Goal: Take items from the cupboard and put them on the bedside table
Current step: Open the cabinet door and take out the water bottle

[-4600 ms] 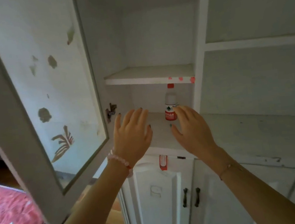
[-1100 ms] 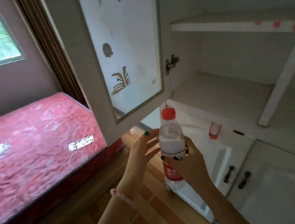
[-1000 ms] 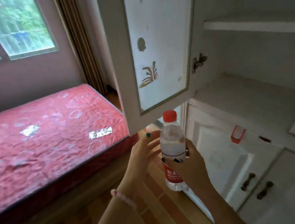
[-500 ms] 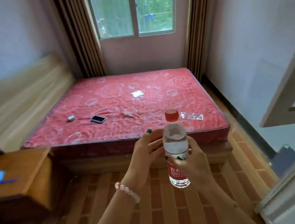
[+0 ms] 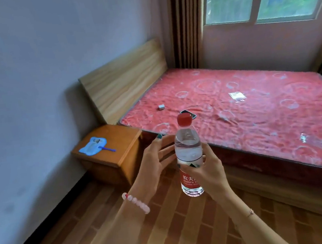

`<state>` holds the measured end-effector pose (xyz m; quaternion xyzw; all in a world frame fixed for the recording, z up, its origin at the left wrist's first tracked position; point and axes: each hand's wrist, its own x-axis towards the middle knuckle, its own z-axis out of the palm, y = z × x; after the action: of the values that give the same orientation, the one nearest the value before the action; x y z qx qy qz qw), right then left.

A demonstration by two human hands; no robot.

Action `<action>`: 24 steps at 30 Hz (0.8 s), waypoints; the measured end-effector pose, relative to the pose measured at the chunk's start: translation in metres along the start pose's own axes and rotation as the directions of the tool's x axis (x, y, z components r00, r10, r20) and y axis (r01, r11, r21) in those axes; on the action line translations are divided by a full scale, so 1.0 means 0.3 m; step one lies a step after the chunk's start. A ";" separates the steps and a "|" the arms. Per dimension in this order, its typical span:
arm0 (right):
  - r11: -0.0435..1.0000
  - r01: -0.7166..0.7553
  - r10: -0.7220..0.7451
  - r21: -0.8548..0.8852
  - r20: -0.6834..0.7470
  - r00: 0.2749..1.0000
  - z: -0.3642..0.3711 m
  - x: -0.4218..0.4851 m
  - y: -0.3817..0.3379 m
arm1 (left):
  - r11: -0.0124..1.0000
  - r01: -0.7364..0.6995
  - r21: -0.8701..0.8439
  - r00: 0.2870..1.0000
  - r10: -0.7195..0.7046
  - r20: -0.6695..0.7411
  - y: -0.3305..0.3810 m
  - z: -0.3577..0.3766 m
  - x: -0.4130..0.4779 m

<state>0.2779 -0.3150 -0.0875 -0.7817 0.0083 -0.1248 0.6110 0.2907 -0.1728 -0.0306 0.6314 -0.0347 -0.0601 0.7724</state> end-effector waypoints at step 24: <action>0.999 -0.028 0.045 -0.041 0.505 0.862 0.692 1.007 0.150 | 0.996 -0.046 -0.075 0.887 0.006 -0.463 0.010 -0.542 0.849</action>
<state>0.6195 -0.1785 -0.1207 -0.7966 -0.1351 0.0961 0.5813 0.5640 -0.0493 -0.0660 0.5940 0.1440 0.1009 0.7850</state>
